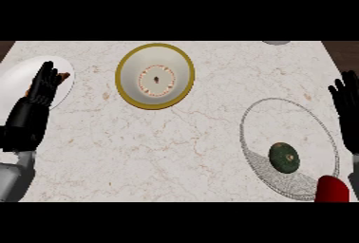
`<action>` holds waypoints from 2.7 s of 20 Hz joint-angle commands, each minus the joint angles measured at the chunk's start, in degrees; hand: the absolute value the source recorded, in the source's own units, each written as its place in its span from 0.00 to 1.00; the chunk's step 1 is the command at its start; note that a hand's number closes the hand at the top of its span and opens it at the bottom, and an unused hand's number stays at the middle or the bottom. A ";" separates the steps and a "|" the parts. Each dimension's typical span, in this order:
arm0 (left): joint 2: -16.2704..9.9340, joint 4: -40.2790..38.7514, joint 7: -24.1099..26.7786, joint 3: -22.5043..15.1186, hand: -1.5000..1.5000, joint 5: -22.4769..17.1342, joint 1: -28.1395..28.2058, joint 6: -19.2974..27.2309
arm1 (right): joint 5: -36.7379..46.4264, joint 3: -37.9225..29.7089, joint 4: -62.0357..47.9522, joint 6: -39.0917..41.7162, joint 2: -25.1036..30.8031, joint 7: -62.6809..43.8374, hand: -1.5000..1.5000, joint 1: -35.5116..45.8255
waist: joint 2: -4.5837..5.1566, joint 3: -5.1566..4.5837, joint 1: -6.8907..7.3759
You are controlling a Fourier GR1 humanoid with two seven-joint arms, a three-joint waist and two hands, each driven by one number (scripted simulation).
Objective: Pick the squash from the placemat and place it in the bowl
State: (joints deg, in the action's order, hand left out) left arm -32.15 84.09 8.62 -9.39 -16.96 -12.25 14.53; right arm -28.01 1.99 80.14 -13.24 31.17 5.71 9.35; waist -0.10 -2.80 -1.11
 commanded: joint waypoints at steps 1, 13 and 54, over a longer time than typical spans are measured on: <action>2.30 0.78 -0.11 0.49 0.50 -1.09 0.72 0.55 | 2.52 2.96 7.45 -2.54 0.49 -4.19 0.00 1.77 | -0.25 2.65 0.89; 1.96 -3.16 -1.64 7.32 0.50 -5.91 -1.45 0.40 | 41.20 25.04 17.76 -30.75 -8.58 -0.66 0.00 -0.26 | -0.32 2.51 -0.11; 4.73 0.57 -5.63 11.80 0.50 -2.55 -1.33 -3.62 | 55.43 22.28 51.38 25.37 9.22 -69.85 0.00 -12.88 | 0.08 2.79 1.07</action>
State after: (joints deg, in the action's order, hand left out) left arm -27.91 84.02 4.86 1.36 -20.05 -12.63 10.86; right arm 28.32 24.43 131.77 8.10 43.60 -59.63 -4.31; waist -0.03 -0.02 -0.17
